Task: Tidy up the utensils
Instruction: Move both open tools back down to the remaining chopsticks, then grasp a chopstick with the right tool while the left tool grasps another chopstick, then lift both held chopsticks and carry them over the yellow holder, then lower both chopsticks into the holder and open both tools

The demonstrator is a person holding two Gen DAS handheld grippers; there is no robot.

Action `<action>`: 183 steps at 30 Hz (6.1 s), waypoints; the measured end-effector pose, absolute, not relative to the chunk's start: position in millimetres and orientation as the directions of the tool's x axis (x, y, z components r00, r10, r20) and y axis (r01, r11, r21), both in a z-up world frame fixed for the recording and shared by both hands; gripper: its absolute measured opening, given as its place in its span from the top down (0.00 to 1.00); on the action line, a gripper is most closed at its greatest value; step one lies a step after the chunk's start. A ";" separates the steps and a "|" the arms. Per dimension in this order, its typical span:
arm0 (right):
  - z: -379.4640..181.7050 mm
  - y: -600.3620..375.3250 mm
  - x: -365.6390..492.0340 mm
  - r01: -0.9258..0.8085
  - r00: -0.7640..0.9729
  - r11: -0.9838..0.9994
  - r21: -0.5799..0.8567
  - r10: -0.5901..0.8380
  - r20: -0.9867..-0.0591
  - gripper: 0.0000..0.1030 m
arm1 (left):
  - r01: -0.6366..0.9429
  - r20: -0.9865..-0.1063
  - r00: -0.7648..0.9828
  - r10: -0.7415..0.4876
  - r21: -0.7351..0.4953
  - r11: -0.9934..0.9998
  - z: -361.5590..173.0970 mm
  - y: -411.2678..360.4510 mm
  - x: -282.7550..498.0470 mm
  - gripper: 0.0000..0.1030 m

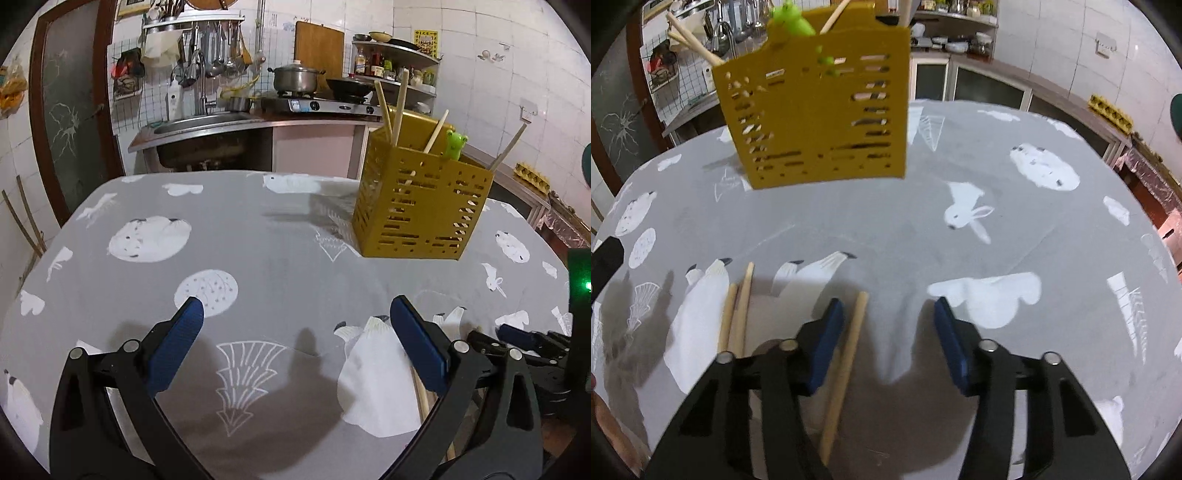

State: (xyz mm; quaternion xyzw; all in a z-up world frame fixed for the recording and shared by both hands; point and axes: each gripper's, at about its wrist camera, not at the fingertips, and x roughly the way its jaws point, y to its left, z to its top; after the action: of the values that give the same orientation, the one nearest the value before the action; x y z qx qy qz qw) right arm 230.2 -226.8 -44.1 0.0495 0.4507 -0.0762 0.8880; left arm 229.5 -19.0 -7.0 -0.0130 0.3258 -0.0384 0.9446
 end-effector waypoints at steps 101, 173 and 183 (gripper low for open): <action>-13.6 -278.2 237.7 0.146 0.695 0.986 0.079 -0.045 -0.718 0.53 | 0.209 -0.519 0.815 -0.258 -0.151 0.966 61.1 -41.8 220.0 0.95; 206.7 -262.3 246.2 -0.023 0.992 0.987 0.162 0.002 0.127 0.94 | 0.296 -0.180 0.934 -0.310 -0.099 0.950 212.0 -70.3 258.3 0.96; 194.8 -253.0 291.0 0.036 0.973 0.992 0.123 -0.063 0.224 0.94 | 0.257 -0.152 0.952 -0.265 -0.071 0.964 205.4 -86.3 326.7 0.96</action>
State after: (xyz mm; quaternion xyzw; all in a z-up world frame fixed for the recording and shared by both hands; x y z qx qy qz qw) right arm 291.0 -253.0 194.8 0.0594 -0.1144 -0.0249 0.9913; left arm 326.7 -86.3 205.4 -0.0255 0.0801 -0.1322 0.9877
